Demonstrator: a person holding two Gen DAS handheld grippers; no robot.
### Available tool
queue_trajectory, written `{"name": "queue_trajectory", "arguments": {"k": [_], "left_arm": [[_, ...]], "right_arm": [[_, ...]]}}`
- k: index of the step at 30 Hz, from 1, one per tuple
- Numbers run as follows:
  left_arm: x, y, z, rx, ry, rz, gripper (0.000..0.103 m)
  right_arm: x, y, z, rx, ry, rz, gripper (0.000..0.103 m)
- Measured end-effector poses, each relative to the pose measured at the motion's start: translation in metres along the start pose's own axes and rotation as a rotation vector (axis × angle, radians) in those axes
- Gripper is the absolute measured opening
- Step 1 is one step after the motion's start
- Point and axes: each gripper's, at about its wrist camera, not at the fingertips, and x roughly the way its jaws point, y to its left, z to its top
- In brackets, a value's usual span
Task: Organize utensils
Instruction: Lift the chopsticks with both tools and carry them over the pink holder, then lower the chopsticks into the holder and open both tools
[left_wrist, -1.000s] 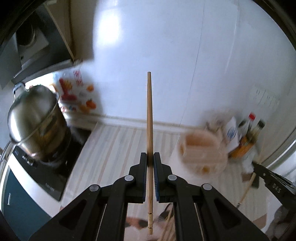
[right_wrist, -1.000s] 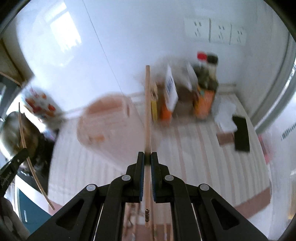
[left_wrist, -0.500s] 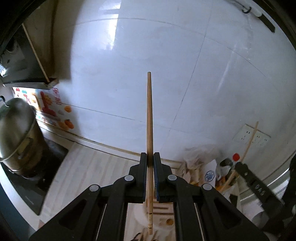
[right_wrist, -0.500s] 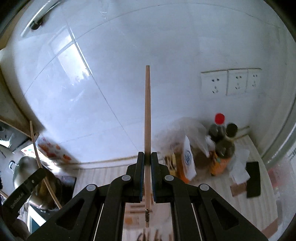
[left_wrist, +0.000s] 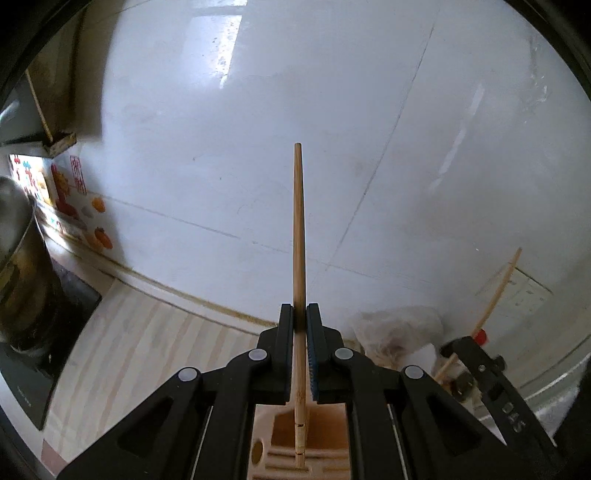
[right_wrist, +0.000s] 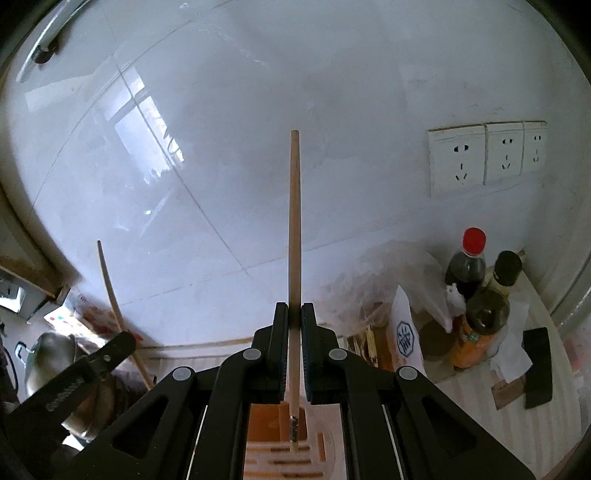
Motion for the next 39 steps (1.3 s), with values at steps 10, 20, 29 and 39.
{"name": "queue_trajectory", "arguments": {"k": [10,20,29,39], "left_arm": [[0.031,0.001,-0.015,0.063,0.0,0.076,0.005],[0.015,0.009,-0.03,0.062,0.026,0.086,0.005],[-0.006,0.007,-0.041,0.119,0.075,0.07,0.01],[-0.066,0.032,-0.045,0.106,0.022,0.207,0.091]], "right_arm": [[0.033,0.007,-0.01,-0.041,-0.02,-0.009,0.007],[0.038,-0.001,-0.033,-0.031,0.033,0.0,0.007],[0.038,-0.001,-0.047,-0.06,0.109,0.047,0.007],[0.007,-0.018,-0.044,-0.057,0.155,0.111,0.05]]}}
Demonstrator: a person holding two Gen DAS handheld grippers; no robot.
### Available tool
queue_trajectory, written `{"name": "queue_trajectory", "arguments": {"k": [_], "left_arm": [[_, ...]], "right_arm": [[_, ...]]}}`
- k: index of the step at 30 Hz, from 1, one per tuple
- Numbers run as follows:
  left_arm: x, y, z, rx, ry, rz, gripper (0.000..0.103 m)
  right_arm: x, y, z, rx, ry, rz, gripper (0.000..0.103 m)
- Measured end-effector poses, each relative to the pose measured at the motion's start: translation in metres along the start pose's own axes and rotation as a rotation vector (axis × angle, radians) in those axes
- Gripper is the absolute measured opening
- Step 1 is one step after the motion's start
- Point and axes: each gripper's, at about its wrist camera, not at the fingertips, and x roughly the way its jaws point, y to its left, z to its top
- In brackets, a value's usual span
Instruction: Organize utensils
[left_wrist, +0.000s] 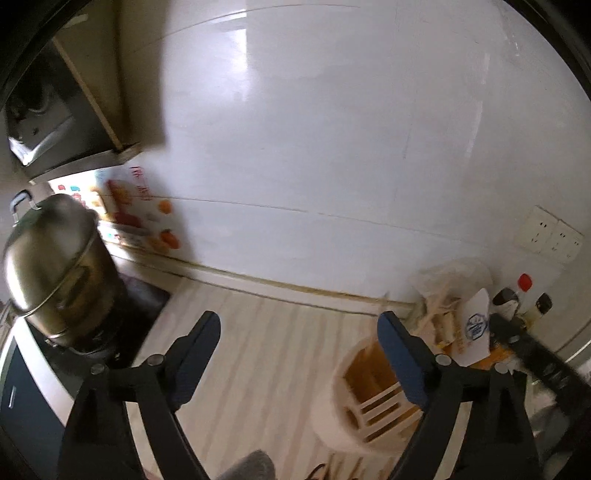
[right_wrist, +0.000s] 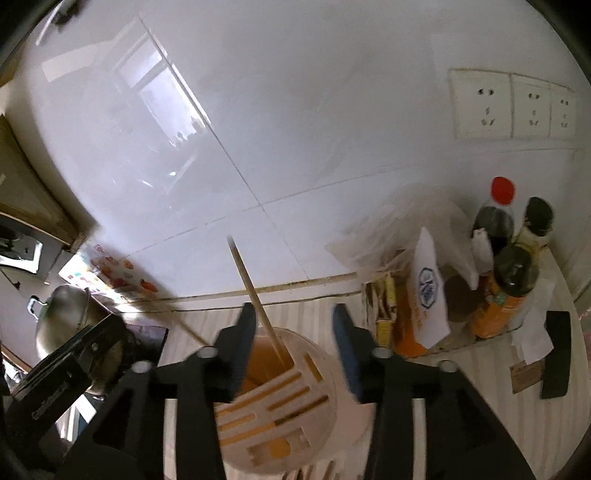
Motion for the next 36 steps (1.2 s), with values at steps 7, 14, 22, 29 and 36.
{"name": "queue_trajectory", "arguments": {"k": [7,14,22,29,36], "left_arm": [[0.004,0.02,-0.044,-0.019,0.082,0.065,0.103],[0.025,0.03,-0.123,0.006,0.216,0.131,0.103],[0.075,0.032,-0.229,0.065,0.394,0.172,0.103],[0.107,0.027,-0.263,0.123,0.363,0.264,0.103],[0.132,0.034,-0.278,0.125,0.369,0.311,0.103]], "right_arm": [[-0.04,-0.014,-0.012,0.015,0.006,-0.034,0.071],[-0.042,-0.04,-0.06,0.064,0.099,-0.093,0.072],[-0.019,-0.1,-0.169,0.155,0.209,-0.306,0.072],[0.001,-0.164,-0.244,0.244,0.129,-0.501,0.095],[0.028,-0.187,-0.268,0.16,0.011,-0.569,0.102]]}}
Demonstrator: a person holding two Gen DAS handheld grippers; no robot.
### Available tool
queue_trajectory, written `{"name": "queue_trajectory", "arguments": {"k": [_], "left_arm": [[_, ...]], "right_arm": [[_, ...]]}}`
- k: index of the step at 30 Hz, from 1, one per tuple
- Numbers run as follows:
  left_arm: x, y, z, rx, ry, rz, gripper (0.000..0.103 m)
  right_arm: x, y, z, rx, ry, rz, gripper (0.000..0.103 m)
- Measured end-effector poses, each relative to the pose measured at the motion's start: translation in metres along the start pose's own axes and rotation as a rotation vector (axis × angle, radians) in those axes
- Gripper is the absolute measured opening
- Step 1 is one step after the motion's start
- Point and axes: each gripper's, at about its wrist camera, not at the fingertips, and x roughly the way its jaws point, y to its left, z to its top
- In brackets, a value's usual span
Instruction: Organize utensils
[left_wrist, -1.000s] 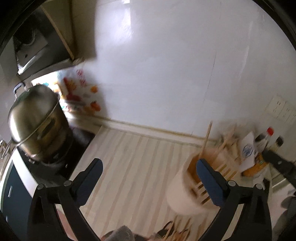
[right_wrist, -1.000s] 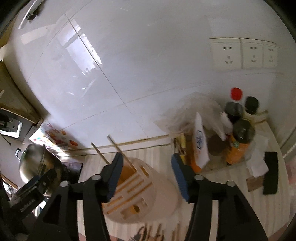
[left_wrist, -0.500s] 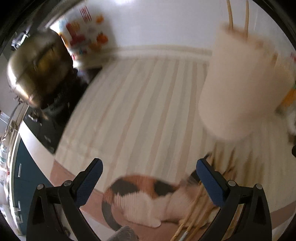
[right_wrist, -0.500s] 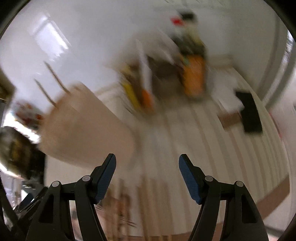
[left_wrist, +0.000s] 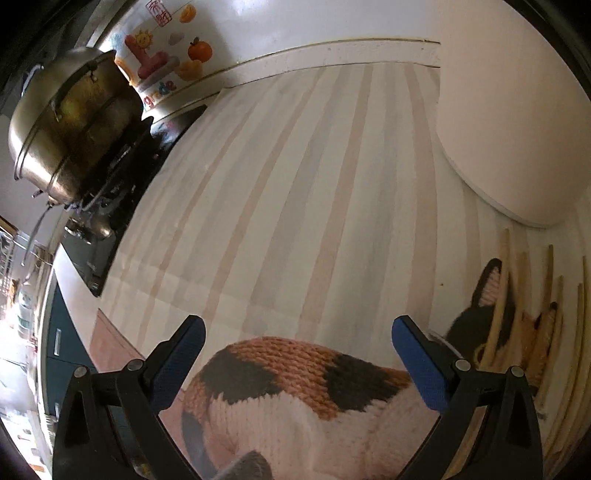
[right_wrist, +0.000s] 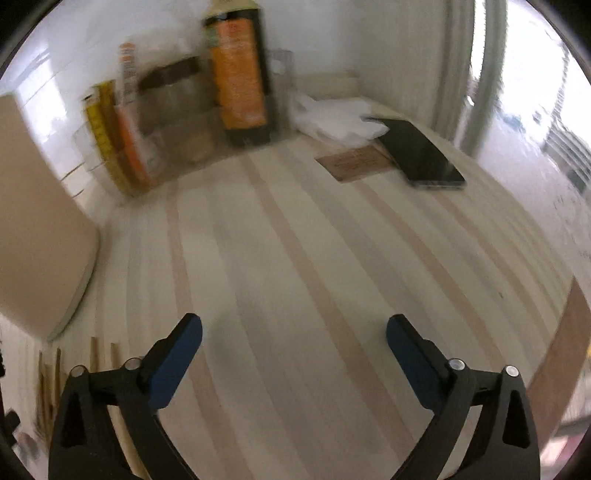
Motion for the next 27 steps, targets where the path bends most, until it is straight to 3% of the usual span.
{"name": "queue_trajectory", "arguments": {"k": [3,5,11,16,27], "left_arm": [[0.007,0.005,-0.001,-0.033,-0.019,-0.031,0.103],[0.009,0.008,0.0,-0.053,-0.039,-0.065,0.103],[0.024,0.027,-0.004,-0.157,-0.123,-0.249,0.103],[0.021,0.026,-0.008,-0.15,-0.187,-0.257,0.103],[0.02,0.025,-0.011,-0.157,-0.192,-0.252,0.103]], "right_arm": [[0.004,0.01,-0.001,-0.051,0.006,-0.063,0.103],[0.003,0.012,0.0,-0.047,0.008,-0.055,0.103],[0.003,0.011,0.0,-0.046,0.008,-0.055,0.103],[0.003,0.01,0.0,-0.046,0.008,-0.055,0.103],[0.003,0.01,0.0,-0.046,0.007,-0.055,0.103]]}}
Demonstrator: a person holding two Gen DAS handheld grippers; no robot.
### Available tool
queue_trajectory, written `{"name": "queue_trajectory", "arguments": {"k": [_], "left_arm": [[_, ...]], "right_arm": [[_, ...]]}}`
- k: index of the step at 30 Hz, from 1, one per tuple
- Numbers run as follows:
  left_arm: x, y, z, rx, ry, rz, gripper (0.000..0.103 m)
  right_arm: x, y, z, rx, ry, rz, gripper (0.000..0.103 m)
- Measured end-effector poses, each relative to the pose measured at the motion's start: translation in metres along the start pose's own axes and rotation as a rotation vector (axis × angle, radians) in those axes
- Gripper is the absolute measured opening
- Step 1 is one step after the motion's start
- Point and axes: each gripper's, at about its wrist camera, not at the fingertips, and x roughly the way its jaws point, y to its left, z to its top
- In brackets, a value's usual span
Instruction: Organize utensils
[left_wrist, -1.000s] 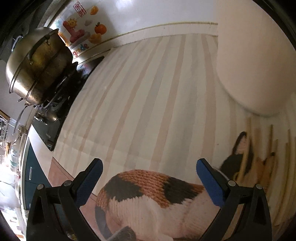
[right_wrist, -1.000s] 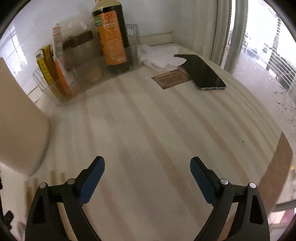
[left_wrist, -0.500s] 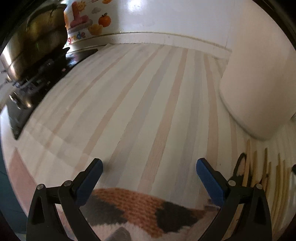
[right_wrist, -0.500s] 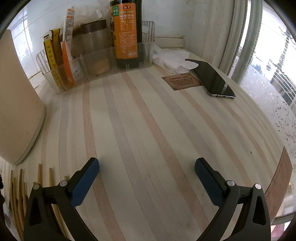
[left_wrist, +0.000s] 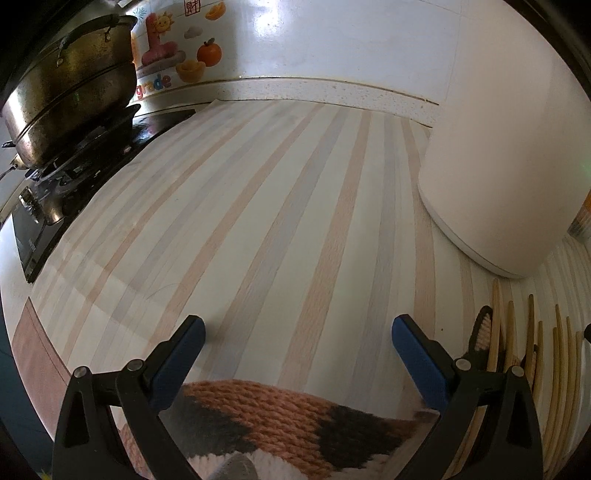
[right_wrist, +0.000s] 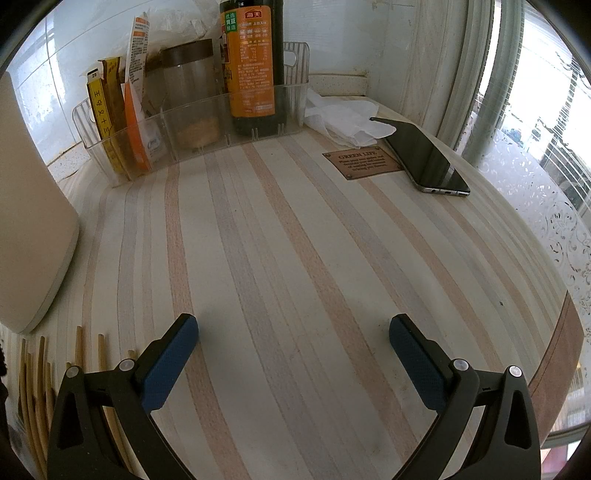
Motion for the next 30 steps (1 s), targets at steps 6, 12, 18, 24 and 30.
{"name": "queue_trajectory", "arguments": {"k": [6,12,18,24,30], "left_arm": [[0.0,-0.001,0.0,0.002,0.0,0.001,0.103],[0.001,0.0,0.0,0.019,0.013,-0.005,0.103],[0.001,0.0,0.003,0.057,0.043,-0.001,0.103],[-0.003,-0.003,-0.001,0.109,0.055,0.011,0.103],[-0.008,-0.012,-0.003,0.191,0.068,0.04,0.103]], "right_arm": [[-0.001,0.0,0.0,0.0,0.0,0.0,0.103],[-0.001,0.0,-0.001,0.0,0.0,0.0,0.103],[-0.001,0.0,-0.001,0.0,-0.001,0.0,0.103],[-0.001,0.0,-0.001,0.0,-0.001,-0.001,0.103],[-0.002,0.0,-0.001,0.0,-0.001,-0.001,0.103]]}}
